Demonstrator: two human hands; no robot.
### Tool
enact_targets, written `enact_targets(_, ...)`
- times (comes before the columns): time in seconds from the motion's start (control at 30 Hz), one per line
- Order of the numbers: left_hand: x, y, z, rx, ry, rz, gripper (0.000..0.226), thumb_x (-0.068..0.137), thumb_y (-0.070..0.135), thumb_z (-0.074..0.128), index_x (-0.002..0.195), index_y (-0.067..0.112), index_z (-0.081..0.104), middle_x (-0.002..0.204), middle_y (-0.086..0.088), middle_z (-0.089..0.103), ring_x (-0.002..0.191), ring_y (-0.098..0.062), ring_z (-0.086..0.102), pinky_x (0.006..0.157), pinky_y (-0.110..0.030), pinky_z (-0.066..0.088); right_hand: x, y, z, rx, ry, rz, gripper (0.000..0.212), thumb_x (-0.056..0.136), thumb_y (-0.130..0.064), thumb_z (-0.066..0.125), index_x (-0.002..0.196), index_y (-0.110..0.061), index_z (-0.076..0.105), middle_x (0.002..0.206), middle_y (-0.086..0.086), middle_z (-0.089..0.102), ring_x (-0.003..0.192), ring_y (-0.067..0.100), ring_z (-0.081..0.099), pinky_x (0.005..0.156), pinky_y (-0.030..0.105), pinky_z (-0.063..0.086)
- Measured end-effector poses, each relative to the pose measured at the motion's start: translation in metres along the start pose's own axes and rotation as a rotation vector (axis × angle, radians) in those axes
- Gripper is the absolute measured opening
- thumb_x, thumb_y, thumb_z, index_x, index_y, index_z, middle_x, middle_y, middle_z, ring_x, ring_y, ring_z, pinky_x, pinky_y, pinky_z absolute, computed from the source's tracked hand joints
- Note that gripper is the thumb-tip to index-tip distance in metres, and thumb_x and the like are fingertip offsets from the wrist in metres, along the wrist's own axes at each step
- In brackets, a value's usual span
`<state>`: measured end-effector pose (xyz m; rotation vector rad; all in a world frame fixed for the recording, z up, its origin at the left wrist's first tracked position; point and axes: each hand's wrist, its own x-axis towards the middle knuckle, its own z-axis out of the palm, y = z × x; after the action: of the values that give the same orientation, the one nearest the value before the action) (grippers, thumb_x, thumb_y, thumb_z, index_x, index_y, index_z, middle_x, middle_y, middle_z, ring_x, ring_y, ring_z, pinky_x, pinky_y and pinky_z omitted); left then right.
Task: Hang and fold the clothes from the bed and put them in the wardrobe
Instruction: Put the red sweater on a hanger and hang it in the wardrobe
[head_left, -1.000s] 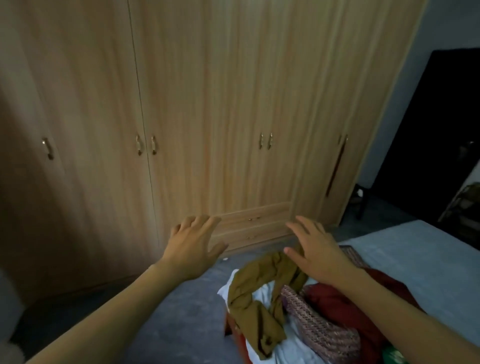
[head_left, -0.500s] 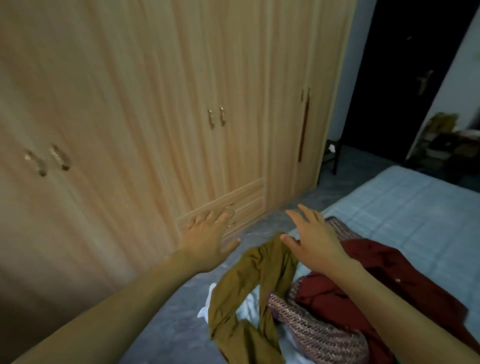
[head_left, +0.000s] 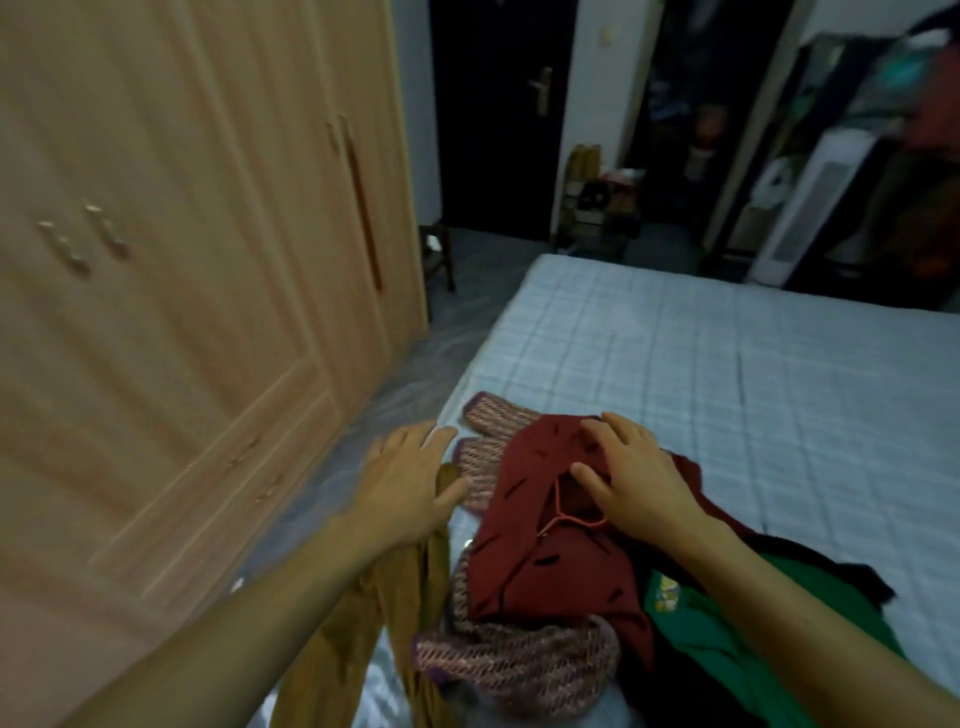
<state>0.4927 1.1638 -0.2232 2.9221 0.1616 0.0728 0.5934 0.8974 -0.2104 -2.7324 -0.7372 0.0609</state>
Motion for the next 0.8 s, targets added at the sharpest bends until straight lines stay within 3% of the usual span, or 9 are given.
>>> enact_targets(0.23, 0.073, 0.003, 0.028, -0.123, -0.01, 0.188, 0.074, 0.094, 0.064, 0.043, 0.153, 0.021, 0.03, 0.157, -0.006, 0.033, 0.144, -0.025, 0.028, 0.116, -0.046, 0.028, 0.007, 0.012, 0.0, -0.038, -0.012, 0.239, 0.059, 0.094, -0.049, 0.053, 0.146, -0.026, 0.037, 0.154, 0.006, 0.034, 0.14, 0.029, 0.032, 0.109, 0.046, 0.035)
enact_targets(0.4, 0.105, -0.001, 0.06, -0.146, -0.07, 0.257, 0.066, 0.093, 0.062, 0.044, 0.148, 0.025, 0.036, 0.15, 0.0, 0.041, 0.137, -0.023, 0.037, 0.111, -0.045, 0.033, 0.013, 0.014, 0.016, -0.038, -0.02, 0.317, 0.062, 0.095, -0.049, 0.052, 0.148, -0.023, 0.036, 0.154, 0.005, 0.034, 0.14, 0.028, 0.032, 0.11, 0.044, 0.036)
enact_targets(0.8, 0.157, -0.009, 0.118, -0.077, -0.223, 0.333, 0.062, 0.091, 0.047, 0.055, 0.145, 0.021, 0.039, 0.147, -0.004, 0.042, 0.134, -0.026, 0.038, 0.108, -0.045, 0.037, 0.034, 0.032, 0.109, 0.103, -0.14, 0.44, 0.062, 0.095, -0.05, 0.051, 0.149, -0.022, 0.036, 0.155, 0.006, 0.032, 0.14, 0.029, 0.031, 0.105, 0.045, 0.04)
